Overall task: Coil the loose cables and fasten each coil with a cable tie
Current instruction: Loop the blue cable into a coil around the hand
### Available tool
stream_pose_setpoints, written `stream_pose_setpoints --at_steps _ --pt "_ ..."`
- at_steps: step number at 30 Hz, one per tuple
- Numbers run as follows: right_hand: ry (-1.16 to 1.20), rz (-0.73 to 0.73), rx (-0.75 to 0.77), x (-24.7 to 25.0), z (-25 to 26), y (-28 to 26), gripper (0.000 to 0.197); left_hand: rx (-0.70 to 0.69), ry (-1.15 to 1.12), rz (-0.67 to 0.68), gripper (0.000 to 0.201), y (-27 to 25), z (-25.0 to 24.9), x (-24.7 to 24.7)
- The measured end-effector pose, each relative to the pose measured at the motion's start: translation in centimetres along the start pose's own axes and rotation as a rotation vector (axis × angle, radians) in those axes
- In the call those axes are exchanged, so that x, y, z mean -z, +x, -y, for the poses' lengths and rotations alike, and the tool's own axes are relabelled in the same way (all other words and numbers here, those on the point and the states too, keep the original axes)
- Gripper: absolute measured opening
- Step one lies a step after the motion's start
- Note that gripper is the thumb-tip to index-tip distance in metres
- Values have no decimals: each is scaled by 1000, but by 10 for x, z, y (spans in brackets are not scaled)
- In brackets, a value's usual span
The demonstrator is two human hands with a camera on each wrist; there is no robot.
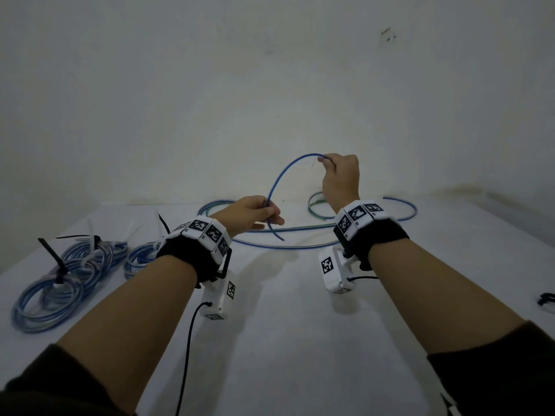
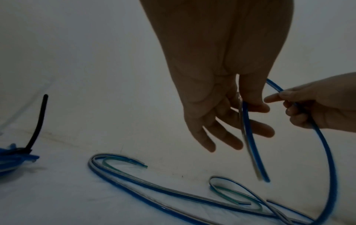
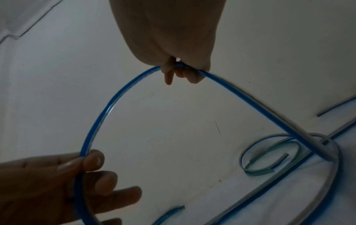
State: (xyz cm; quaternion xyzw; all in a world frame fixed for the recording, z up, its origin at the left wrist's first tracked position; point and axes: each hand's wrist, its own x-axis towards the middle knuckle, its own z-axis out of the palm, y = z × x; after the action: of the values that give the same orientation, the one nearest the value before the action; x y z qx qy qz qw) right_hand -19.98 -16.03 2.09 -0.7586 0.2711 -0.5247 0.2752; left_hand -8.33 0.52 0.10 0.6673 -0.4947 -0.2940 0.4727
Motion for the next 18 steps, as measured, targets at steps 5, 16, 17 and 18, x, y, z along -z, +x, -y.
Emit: stream_pose_setpoints --at_steps 5,16,17,18 --pt "65 45 -91 -2 -8 -3 23 -122 -200 -108 17 -2 -11 -1" --pt "-183 511 111 -1 -11 -24 19 -307 -193 -345 24 18 -23 -4" --pt "-208 551 144 -1 -9 -25 19 -339 -120 -373 21 18 -23 -5" --pt "-224 581 170 -1 -6 -27 19 -366 -38 -414 19 20 -21 -6"
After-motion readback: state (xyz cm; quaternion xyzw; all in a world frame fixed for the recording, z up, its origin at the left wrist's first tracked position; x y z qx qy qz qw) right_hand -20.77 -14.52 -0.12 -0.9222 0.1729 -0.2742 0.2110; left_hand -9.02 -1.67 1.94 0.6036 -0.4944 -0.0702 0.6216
